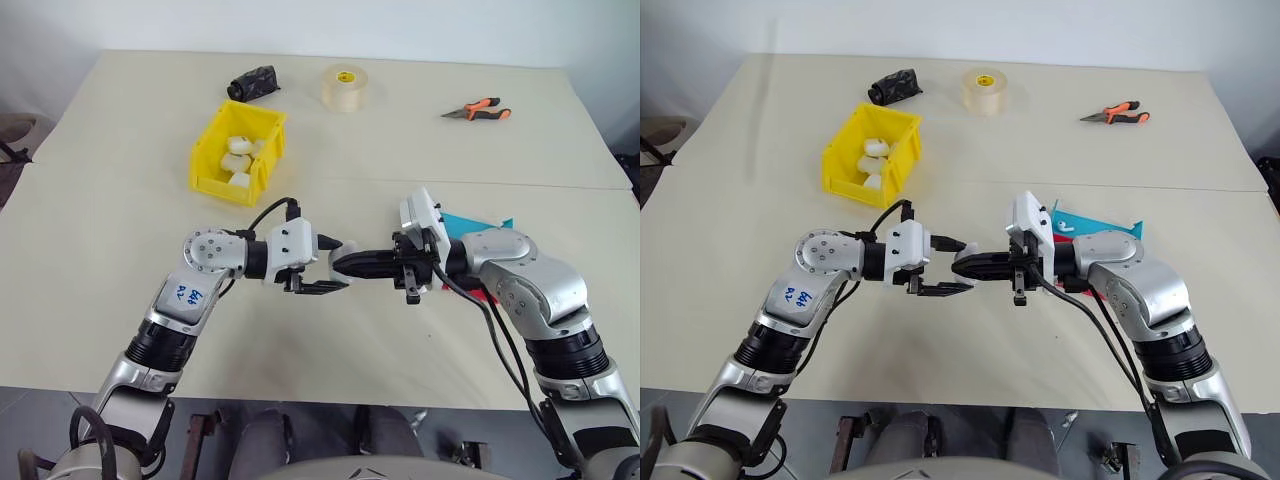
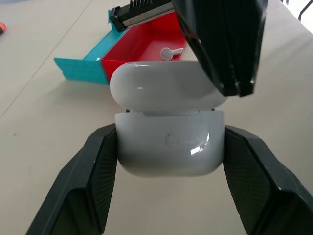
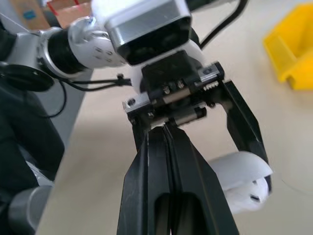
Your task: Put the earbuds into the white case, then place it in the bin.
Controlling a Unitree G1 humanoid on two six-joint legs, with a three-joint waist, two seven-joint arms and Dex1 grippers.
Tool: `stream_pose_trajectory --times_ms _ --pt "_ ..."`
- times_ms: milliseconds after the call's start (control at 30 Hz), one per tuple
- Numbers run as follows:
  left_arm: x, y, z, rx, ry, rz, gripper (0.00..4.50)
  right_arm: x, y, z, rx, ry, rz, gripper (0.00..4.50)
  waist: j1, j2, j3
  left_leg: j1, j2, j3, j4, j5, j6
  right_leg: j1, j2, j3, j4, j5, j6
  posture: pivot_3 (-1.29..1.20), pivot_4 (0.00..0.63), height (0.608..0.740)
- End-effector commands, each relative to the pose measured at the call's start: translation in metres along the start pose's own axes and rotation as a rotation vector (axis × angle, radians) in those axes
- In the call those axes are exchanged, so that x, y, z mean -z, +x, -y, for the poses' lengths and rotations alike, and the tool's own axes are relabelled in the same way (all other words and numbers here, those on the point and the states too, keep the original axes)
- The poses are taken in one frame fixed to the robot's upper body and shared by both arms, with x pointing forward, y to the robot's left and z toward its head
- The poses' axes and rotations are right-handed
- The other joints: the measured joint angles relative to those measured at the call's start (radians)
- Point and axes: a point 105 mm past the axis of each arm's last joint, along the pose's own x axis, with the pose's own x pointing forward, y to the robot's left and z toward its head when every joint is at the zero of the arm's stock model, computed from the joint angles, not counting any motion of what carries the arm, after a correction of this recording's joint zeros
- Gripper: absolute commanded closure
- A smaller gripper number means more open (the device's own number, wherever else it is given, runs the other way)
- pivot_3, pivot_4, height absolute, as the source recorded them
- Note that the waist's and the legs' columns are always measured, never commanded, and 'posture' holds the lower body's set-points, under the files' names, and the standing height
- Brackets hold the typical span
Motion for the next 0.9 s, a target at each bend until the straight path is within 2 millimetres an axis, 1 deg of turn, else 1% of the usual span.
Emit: stream_pose_trajectory --times_ms 33,133,233,300,333,367,433,500,633,700,733,800,867,900 --pt "-0.02 -0.01 0.006 0.007 0.095 0.103 1.69 0.019 -0.023 0.008 0.053 0.006 -0.052 4.48 0.0 0.0 0.0 0.0 0.0 0.0 0.0 0.0 0.0 0.0 0.0 0.0 0.0 0.0 0.0 0.0 0.15 0.74" --pt "-0.019 -0.021 0.006 -0.046 0.048 0.151 1.69 0.026 -0.042 0.011 0.099 0.04 -0.035 4.48 0.003 0.0 0.0 0.0 0.0 0.0 0.0 0.0 0.0 0.0 0.0 0.0 0.0 0.0 0.0 0.0 0.15 0.74" --pt "-0.023 -0.041 0.002 -0.167 0.007 0.233 1.69 0.027 -0.054 0.007 0.129 0.031 0.028 4.48 0.002 0.0 0.0 0.0 0.0 0.0 0.0 0.0 0.0 0.0 0.0 0.0 0.0 0.0 0.0 0.0 0.15 0.74" --pt "-0.022 -0.057 -0.002 -0.269 -0.006 0.258 1.69 0.023 -0.056 0.007 0.166 -0.005 0.081 4.13 -0.003 0.0 0.0 0.0 0.0 0.0 -0.001 0.0 0.0 0.0 0.0 0.0 0.0 0.0 0.0 0.0 0.15 0.74" --pt "-0.022 -0.067 -0.006 -0.35 -0.019 0.274 1.69 0.019 -0.056 0.006 0.176 -0.01 0.116 3.98 -0.006 0.0 0.0 0.001 0.001 0.0 0.0 0.0 0.0 0.0 0.0 0.0 0.0 0.0 0.0 0.0 0.15 0.74" --pt "-0.021 -0.074 -0.008 -0.402 -0.03 0.284 1.69 0.017 -0.056 0.005 0.181 -0.013 0.138 3.6 -0.007 0.0 0.0 0.001 0.001 0.0 -0.001 0.0 0.0 0.0 0.0 0.0 0.0 0.0 0.0 0.0 0.15 0.74" --pt "-0.013 -0.097 -0.01 -0.544 -0.073 0.267 1.69 0.01 -0.056 0.008 0.243 -0.076 0.207 3.03 -0.01 0.0 0.0 0.001 0.001 0.0 -0.001 0.0 0.0 0.0 0.0 0.0 0.0 0.0 0.0 0.0 0.15 0.74" --pt "0.001 -0.119 -0.008 -0.694 -0.132 0.215 1.69 0.004 -0.057 0.014 0.328 -0.151 0.259 2.29 -0.011 0.0 0.0 0.001 0.001 0.0 -0.001 0.0 0.0 0.0 0.0 0.001 0.0 0.0 0.0 0.0 0.15 0.74" --pt "0.02 -0.151 -0.008 -0.936 -0.218 0.143 1.69 0.0 -0.061 0.02 0.409 -0.212 0.31 0.96 0.0 -0.001 0.0 0.001 0.001 -0.001 -0.001 0.0 0.0 0.0 0.0 0.001 0.0 0.0 0.0 0.0 0.15 0.74" --pt "0.029 -0.169 -0.012 -1.082 -0.24 0.108 1.69 -0.001 -0.062 0.021 0.441 -0.23 0.33 0.29 0.007 -0.001 0.0 0.001 0.001 -0.002 0.0 0.0 0.0 0.002 -0.001 0.001 0.0 0.0 0.0 0.0 0.15 0.74" --pt "0.031 -0.178 -0.016 -1.152 -0.258 0.112 1.69 -0.003 -0.063 0.023 0.464 -0.238 0.341 0.03 0.007 -0.001 0.0 0.001 0.001 -0.003 0.0 0.0 0.0 0.002 -0.001 0.0 0.0 0.0 0.0 0.0 0.15 0.74" --pt "0.034 -0.183 -0.026 -1.22 -0.283 0.126 1.69 -0.003 -0.063 0.024 0.486 -0.24 0.35 0.03 0.007 -0.001 0.0 0.001 0.0 -0.003 0.0 0.0 0.0 0.003 -0.001 0.0 -0.001 0.0 0.001 0.0 0.15 0.74" --pt "0.037 -0.18 -0.037 -1.228 -0.303 0.137 1.69 -0.002 -0.062 0.025 0.493 -0.24 0.348 0.03 0.01 -0.001 0.0 0.001 0.0 -0.004 0.0 0.0 0.0 0.003 -0.001 -0.001 -0.001 0.0 0.001 0.0 0.15 0.74" --pt "0.04 -0.176 -0.046 -1.22 -0.306 0.129 1.69 -0.001 -0.061 0.025 0.492 -0.241 0.343 0.03 0.01 -0.001 0.0 0.002 0.0 -0.004 0.0 0.0 0.0 0.004 -0.001 -0.001 -0.001 0.0 0.001 0.0 0.15 0.74"
